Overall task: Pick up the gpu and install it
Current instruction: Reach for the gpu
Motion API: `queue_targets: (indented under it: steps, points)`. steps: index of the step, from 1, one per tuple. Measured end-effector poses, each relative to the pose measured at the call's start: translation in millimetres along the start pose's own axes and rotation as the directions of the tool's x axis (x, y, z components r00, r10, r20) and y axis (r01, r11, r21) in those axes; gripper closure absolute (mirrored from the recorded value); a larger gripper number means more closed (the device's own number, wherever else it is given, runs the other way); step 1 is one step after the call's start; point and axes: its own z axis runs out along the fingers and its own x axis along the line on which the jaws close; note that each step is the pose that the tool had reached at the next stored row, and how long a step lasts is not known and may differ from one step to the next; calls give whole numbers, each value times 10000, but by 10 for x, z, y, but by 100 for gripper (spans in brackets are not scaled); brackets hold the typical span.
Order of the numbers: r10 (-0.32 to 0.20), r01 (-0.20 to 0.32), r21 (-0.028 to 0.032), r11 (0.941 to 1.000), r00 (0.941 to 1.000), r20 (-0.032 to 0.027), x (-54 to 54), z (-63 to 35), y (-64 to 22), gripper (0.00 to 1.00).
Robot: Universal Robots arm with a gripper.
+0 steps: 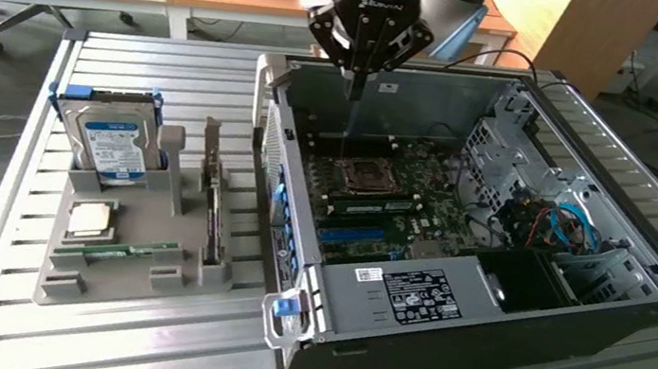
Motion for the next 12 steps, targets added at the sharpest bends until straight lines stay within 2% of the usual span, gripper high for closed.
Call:
queue_targets:
  steps: [12]
  points:
    - [0, 0, 0, 10000, 10000, 0, 104, -2, -8, 89]
